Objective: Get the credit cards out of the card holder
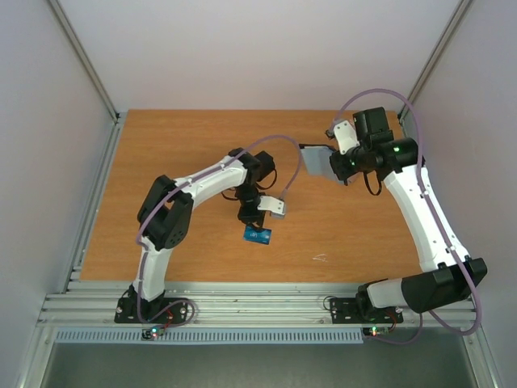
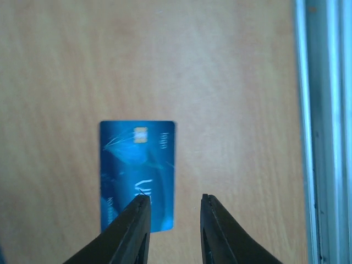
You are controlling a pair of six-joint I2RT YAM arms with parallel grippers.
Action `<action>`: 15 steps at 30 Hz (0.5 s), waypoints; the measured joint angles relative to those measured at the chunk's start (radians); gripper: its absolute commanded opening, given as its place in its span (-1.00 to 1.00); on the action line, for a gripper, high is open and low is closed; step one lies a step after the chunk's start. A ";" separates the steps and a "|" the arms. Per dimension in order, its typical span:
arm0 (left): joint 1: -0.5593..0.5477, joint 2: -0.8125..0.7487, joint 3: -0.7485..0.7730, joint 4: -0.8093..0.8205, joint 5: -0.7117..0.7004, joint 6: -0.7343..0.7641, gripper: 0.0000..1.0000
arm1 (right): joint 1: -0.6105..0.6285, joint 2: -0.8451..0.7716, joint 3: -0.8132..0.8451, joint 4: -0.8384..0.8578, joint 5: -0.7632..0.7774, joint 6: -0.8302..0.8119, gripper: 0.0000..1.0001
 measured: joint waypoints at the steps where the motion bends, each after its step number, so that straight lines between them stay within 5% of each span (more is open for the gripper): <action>1: 0.002 -0.018 -0.015 -0.010 0.017 0.029 -0.51 | 0.000 -0.006 -0.004 0.000 0.000 0.000 -0.92; 9: -0.077 -0.025 -0.166 -0.020 0.041 0.282 -0.77 | 0.000 -0.026 -0.013 -0.003 0.018 0.001 -0.92; 15: -0.127 -0.026 -0.295 0.090 0.011 0.321 -0.88 | 0.000 -0.029 -0.027 -0.005 0.023 0.006 -0.92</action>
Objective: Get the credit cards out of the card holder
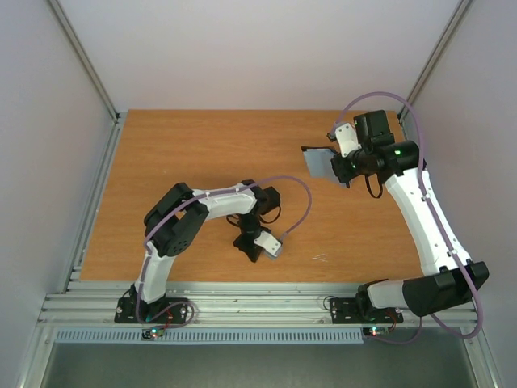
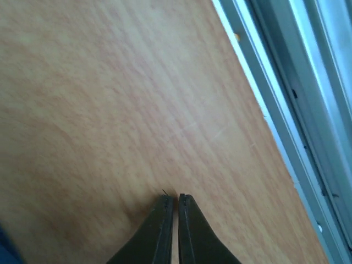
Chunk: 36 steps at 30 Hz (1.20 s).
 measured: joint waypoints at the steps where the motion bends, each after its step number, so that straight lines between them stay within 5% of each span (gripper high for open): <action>1: 0.000 0.000 -0.007 0.024 -0.002 -0.015 -0.89 | 0.000 -0.001 -0.003 0.000 0.000 0.000 -0.92; 18: 0.014 0.001 0.033 0.183 -0.045 -0.188 -0.90 | 0.000 -0.043 -0.018 -0.007 -0.004 0.000 -0.91; 36: 0.035 0.002 0.040 0.248 -0.056 -0.217 -0.83 | 0.000 -0.041 -0.018 -0.014 -0.005 0.000 -0.92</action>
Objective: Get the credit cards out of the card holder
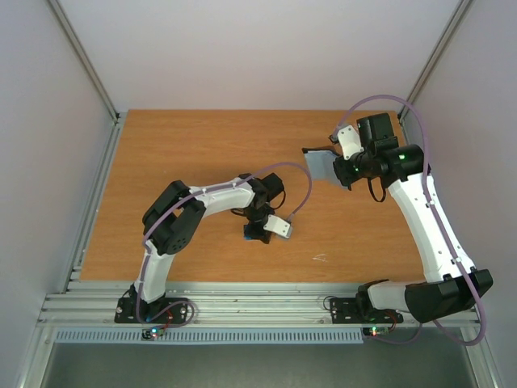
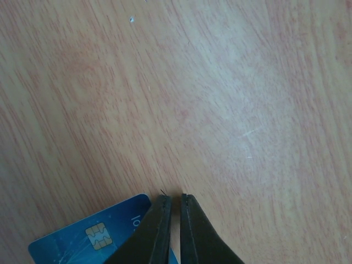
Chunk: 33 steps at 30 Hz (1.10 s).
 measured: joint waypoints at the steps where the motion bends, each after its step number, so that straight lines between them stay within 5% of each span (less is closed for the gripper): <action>1: 0.000 0.000 0.001 -0.002 0.002 0.002 -0.81 | 0.000 0.000 0.000 -0.002 -0.001 0.000 -0.92; 5: 0.002 0.000 0.008 -0.014 0.012 0.004 -0.76 | 0.000 0.002 0.000 -0.006 -0.006 0.000 -0.92; 11: 0.010 -0.039 0.060 -0.065 0.063 -0.026 -0.41 | -0.002 0.005 0.024 -0.022 -0.029 0.010 -0.91; 17: 0.096 -0.373 0.029 -0.052 0.197 -0.122 0.05 | -0.010 0.006 0.097 -0.050 -0.206 0.025 -0.87; 21: 0.221 -0.719 -0.117 0.150 0.253 -0.332 0.95 | -0.010 0.004 0.132 -0.068 -0.399 0.063 -0.92; 26: 0.241 -1.014 -0.365 0.460 0.270 -0.697 0.99 | 0.007 -0.029 0.113 -0.035 -0.595 0.140 -0.94; 33: 0.249 -1.141 -0.581 0.721 0.241 -1.137 0.99 | 0.127 -0.089 0.099 0.034 -0.730 0.204 -0.95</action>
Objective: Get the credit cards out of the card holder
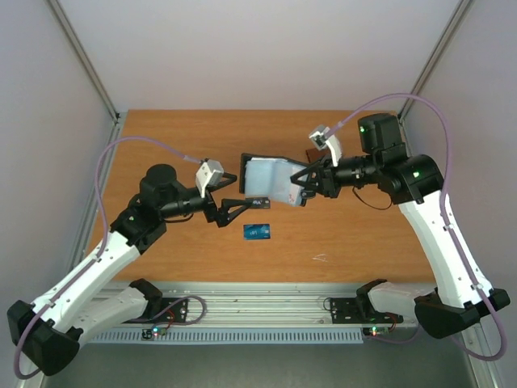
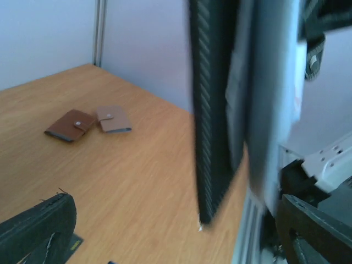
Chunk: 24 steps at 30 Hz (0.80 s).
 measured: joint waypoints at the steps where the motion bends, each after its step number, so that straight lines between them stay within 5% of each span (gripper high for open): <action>1: 0.000 -0.009 -0.017 0.036 0.003 -0.045 0.99 | 0.022 -0.002 0.000 0.002 -0.002 0.003 -0.94; 5: 0.004 -0.027 -0.047 0.154 0.074 -0.157 0.99 | 0.133 -0.002 -0.001 -0.003 0.021 0.006 -0.94; 7: 0.004 -0.042 -0.061 0.200 0.129 -0.175 0.77 | 0.166 -0.002 -0.007 -0.002 0.031 0.010 -0.95; 11: 0.004 -0.066 -0.087 0.244 0.182 -0.188 -0.60 | 0.216 0.002 -0.014 0.004 0.047 0.022 -0.91; 13: 0.004 -0.068 -0.094 0.251 0.199 -0.182 -0.98 | 0.245 0.005 -0.014 0.010 0.051 0.024 -0.77; 19: 0.003 -0.073 -0.100 0.275 0.230 -0.172 -1.00 | 0.267 -0.004 -0.047 0.093 0.135 0.039 -0.67; 24: 0.003 -0.073 -0.100 0.285 0.224 -0.161 -0.99 | 0.278 -0.076 -0.181 0.271 0.249 0.089 -0.32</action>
